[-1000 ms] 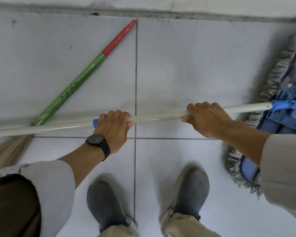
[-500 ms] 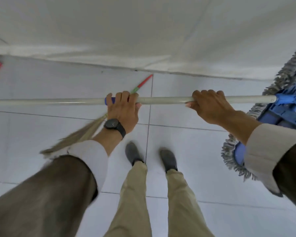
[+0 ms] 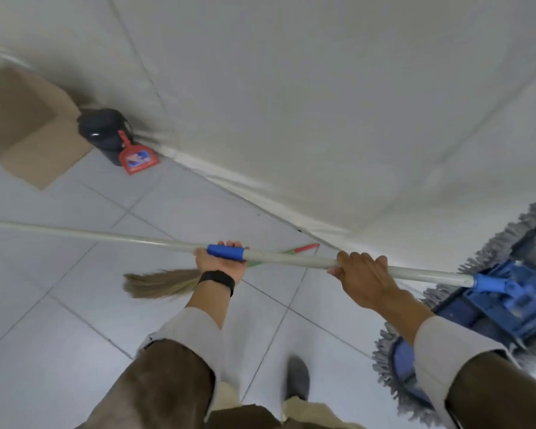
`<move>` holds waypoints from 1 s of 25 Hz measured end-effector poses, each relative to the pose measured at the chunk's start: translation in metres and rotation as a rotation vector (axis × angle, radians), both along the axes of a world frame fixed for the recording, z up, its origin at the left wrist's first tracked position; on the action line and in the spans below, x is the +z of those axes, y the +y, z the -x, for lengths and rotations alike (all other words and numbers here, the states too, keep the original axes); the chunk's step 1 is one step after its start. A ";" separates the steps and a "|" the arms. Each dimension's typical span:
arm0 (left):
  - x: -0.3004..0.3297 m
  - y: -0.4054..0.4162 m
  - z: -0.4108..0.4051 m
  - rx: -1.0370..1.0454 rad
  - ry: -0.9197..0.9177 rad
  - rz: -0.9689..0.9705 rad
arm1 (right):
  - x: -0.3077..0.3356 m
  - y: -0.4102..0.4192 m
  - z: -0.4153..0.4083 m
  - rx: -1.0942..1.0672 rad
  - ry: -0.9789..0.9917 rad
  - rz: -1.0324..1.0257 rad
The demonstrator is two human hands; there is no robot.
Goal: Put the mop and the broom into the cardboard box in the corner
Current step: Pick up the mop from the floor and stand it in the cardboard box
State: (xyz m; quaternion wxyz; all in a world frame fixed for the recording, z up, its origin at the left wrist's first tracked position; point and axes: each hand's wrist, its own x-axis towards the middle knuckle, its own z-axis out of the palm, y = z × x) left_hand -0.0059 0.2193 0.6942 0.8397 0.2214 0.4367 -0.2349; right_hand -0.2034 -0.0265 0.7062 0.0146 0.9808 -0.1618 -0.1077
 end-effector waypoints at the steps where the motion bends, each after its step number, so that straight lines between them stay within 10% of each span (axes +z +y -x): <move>1: 0.009 0.029 -0.002 0.037 -0.030 -0.006 | 0.006 0.018 -0.017 0.047 0.003 -0.001; 13: 0.099 0.503 -0.095 0.737 -0.130 -0.049 | 0.080 0.443 -0.325 0.738 -0.127 -0.088; 25: 0.091 0.764 -0.369 0.958 -0.106 -0.084 | 0.073 0.714 -0.660 0.948 -0.213 -0.129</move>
